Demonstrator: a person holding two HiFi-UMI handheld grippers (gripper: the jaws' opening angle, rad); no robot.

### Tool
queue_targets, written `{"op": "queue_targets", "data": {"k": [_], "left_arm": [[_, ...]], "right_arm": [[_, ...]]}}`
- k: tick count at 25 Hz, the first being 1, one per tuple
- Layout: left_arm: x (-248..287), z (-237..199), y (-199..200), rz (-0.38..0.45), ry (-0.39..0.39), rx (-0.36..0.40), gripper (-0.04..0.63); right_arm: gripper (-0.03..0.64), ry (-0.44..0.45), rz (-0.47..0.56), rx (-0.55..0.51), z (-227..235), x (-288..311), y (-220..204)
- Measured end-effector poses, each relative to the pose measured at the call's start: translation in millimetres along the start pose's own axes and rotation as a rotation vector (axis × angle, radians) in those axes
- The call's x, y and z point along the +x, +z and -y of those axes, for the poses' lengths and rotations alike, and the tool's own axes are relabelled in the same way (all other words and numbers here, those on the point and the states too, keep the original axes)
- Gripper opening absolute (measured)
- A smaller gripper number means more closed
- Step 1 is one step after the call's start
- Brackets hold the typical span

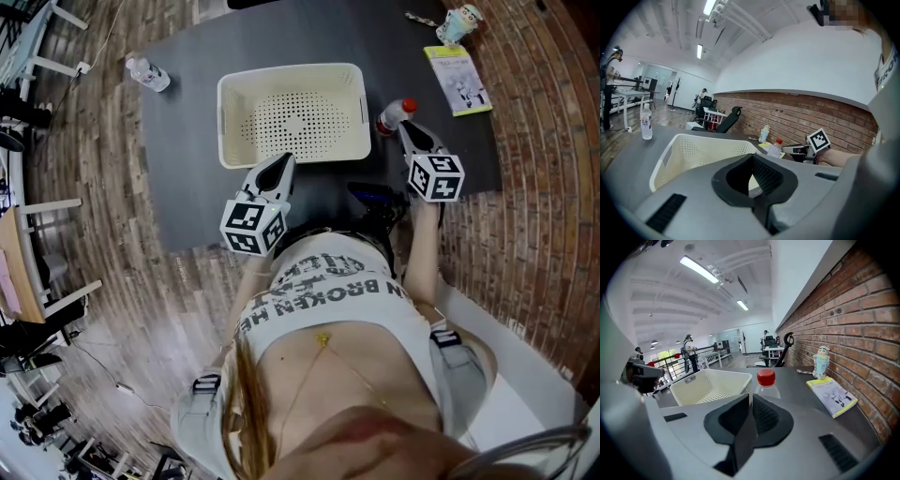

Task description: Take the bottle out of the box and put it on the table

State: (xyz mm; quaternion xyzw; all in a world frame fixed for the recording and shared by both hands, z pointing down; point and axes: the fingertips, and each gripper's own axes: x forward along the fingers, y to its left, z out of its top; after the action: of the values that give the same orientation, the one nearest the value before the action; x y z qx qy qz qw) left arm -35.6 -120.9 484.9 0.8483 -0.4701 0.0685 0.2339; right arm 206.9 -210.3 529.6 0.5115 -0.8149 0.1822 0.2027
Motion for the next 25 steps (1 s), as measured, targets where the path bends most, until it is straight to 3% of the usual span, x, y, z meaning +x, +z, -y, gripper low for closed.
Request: {"op": "queue_targets", "data": {"k": [5, 15, 25], "left_arm": [[0, -3, 1, 0.004, 0.004, -0.005, 0.005], [-2, -6, -2, -0.001, 0.014, -0.01, 0.005], [3, -5, 1, 0.009, 0.005, 0.004, 0.005]], "right_arm": [[0.009, 0.13, -0.01, -0.012, -27, 5, 0], [0.009, 0.292, -0.031, -0.073, -74, 13, 1], [0.008, 0.502, 0.107, -0.138, -150, 8, 28]]}}
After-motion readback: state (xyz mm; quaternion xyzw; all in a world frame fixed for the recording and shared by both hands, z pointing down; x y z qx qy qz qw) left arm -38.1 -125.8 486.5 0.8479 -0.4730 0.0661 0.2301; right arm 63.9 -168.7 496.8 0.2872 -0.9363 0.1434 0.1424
